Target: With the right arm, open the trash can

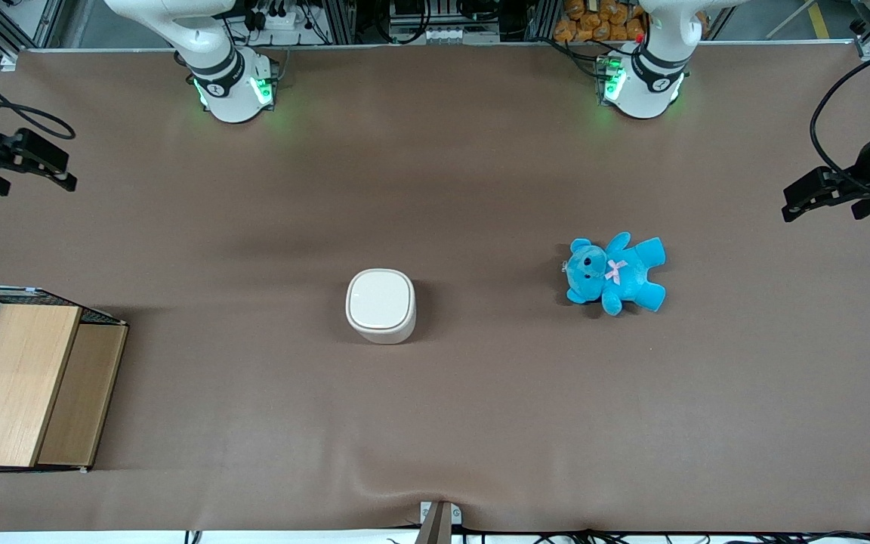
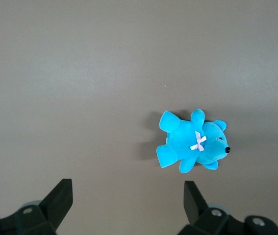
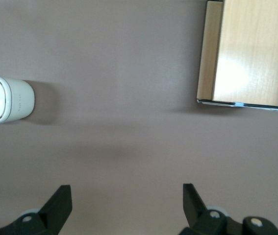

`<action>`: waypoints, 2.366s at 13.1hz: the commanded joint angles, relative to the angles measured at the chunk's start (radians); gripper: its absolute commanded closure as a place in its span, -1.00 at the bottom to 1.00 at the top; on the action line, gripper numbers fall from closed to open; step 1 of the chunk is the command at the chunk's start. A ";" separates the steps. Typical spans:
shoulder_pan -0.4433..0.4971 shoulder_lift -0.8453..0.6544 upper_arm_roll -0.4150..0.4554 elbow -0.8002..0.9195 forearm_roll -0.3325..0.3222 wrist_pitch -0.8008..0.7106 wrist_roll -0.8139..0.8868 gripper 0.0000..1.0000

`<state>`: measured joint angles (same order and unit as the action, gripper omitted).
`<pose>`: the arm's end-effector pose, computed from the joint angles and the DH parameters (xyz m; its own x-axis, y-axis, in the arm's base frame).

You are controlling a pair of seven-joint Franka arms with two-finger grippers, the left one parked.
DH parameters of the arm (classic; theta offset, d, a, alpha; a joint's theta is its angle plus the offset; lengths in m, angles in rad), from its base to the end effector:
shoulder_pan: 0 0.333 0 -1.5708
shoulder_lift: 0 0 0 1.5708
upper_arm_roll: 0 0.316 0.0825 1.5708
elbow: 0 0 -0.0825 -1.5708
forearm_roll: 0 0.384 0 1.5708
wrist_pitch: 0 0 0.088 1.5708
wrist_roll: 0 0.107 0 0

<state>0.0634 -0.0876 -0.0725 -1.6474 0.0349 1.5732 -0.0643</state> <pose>0.5271 -0.0028 0.6359 0.9983 0.0552 0.0158 0.0558 -0.9976 -0.0403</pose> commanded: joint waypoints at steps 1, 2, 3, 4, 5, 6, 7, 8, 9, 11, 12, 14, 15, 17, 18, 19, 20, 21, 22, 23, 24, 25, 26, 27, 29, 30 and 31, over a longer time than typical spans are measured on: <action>-0.005 0.006 0.060 -0.003 0.002 0.013 0.020 -1.00; 0.009 0.017 0.068 -0.003 0.008 0.019 0.064 -1.00; 0.018 0.031 0.089 -0.003 0.008 0.024 0.120 -1.00; 0.024 0.042 0.121 -0.003 0.007 0.036 0.167 -1.00; 0.027 0.052 0.146 -0.003 0.008 0.053 0.205 -1.00; 0.045 0.074 0.164 -0.002 0.007 0.073 0.243 -1.00; 0.052 0.095 0.184 0.003 0.005 0.097 0.270 -1.00; 0.056 0.117 0.207 0.003 0.005 0.126 0.293 -1.00; 0.071 0.137 0.212 0.003 0.003 0.145 0.311 -1.00; 0.107 0.181 0.212 0.003 0.002 0.188 0.317 -1.00; 0.143 0.201 0.206 0.004 -0.001 0.205 0.333 -1.00; 0.165 0.256 0.204 0.029 -0.004 0.223 0.347 -0.51; 0.167 0.276 0.207 0.032 -0.003 0.247 0.347 -0.24; 0.205 0.318 0.206 0.032 -0.015 0.297 0.357 -0.05; 0.220 0.333 0.207 0.032 -0.041 0.312 0.394 0.18; 0.242 0.350 0.207 0.032 -0.056 0.333 0.434 0.26; 0.263 0.368 0.207 0.034 -0.058 0.344 0.469 0.26; 0.279 0.377 0.207 0.044 -0.056 0.343 0.480 0.25; 0.283 0.388 0.209 0.070 -0.055 0.337 0.489 0.34; 0.282 0.403 0.209 0.083 -0.055 0.337 0.494 0.37; 0.282 0.425 0.209 0.084 -0.049 0.343 0.497 0.40; 0.292 0.455 0.209 0.090 -0.052 0.349 0.507 0.42; 0.309 0.486 0.207 0.112 -0.056 0.353 0.521 0.42; 0.325 0.509 0.207 0.135 -0.058 0.355 0.535 0.43; 0.334 0.542 0.207 0.153 -0.061 0.360 0.543 0.44; 0.334 0.555 0.207 0.158 -0.061 0.375 0.543 0.44; 0.338 0.571 0.207 0.158 -0.061 0.402 0.543 0.44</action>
<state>0.3914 0.4393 0.1374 -1.5382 0.0003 1.9612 0.4551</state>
